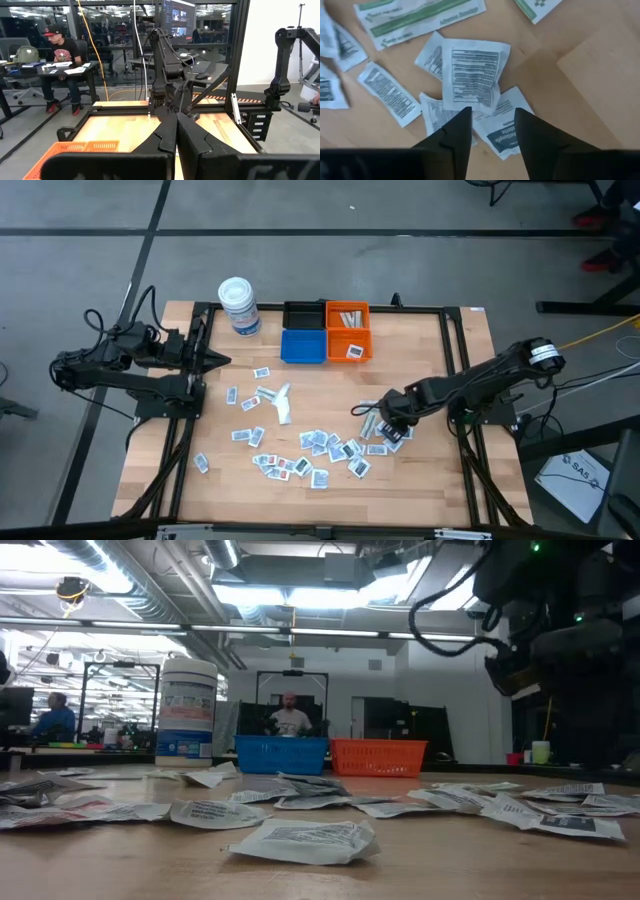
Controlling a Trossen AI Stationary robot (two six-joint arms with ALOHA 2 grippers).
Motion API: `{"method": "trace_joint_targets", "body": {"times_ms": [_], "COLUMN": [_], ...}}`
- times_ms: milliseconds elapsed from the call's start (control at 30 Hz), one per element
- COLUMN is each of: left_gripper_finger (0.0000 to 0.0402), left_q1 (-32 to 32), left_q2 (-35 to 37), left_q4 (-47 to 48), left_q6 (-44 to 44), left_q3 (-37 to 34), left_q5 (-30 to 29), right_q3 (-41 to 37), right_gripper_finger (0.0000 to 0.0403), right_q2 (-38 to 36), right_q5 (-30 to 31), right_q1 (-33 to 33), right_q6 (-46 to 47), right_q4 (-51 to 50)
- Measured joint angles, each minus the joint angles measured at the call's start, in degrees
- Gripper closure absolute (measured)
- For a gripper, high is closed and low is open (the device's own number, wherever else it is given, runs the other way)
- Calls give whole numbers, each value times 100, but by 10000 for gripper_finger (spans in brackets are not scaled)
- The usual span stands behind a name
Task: Pick & Place First Aid Supplies
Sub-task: Put the towelette pack into the bottom orange bin
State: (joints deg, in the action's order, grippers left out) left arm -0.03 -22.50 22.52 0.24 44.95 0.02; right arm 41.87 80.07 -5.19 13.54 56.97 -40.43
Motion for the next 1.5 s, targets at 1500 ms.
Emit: {"method": "trace_joint_targets", "body": {"times_ms": [1500], "left_gripper_finger": [398], "left_q1": [2], "left_q2": [1], "left_q4": [0], "left_q6": [-3], "left_q3": [0], "left_q5": [0], "right_q3": [636], "right_gripper_finger": [400], "right_q2": [-2], "right_q5": [2425], "right_q1": [-397], "right_q6": [-1642], "right_q4": [-136]}}
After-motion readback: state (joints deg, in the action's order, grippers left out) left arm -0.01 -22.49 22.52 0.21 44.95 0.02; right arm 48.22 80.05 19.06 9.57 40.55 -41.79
